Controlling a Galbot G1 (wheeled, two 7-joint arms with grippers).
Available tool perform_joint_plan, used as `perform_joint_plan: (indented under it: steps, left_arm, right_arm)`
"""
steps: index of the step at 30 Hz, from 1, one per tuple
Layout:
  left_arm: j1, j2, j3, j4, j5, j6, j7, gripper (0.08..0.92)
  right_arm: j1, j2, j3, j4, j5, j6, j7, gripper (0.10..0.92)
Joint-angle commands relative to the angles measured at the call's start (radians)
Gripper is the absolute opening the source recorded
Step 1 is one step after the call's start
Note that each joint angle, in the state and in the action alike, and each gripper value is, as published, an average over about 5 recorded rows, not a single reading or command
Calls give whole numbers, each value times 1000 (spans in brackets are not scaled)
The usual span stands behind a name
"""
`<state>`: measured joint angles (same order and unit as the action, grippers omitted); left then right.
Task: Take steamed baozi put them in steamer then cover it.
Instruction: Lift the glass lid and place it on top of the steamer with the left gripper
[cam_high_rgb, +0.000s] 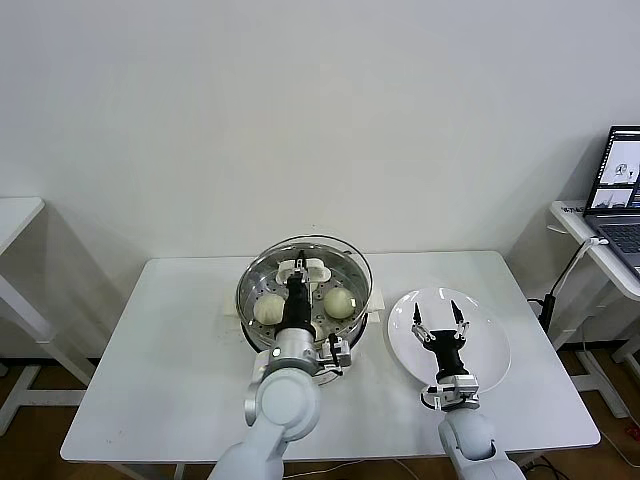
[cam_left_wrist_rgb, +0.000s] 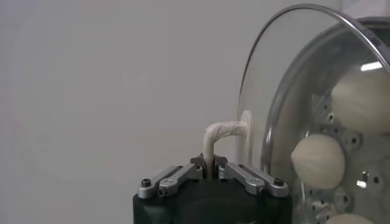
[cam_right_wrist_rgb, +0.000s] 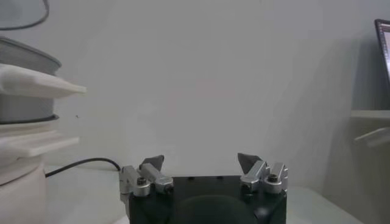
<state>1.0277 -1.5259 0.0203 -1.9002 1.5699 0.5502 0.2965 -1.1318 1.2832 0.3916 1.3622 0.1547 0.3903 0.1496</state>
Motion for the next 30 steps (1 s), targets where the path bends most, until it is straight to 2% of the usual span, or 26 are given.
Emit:
perform_joint_plan:
  steps: [1, 30]
  left_arm:
    - [-10, -35, 14, 54, 44, 5, 14, 187]
    - [-16, -41, -14, 104, 109, -19, 12, 187]
  right_arm:
    - [2, 2, 0, -2, -1, -2, 0, 823]
    - [4, -1, -3, 0, -1, -4, -5, 823]
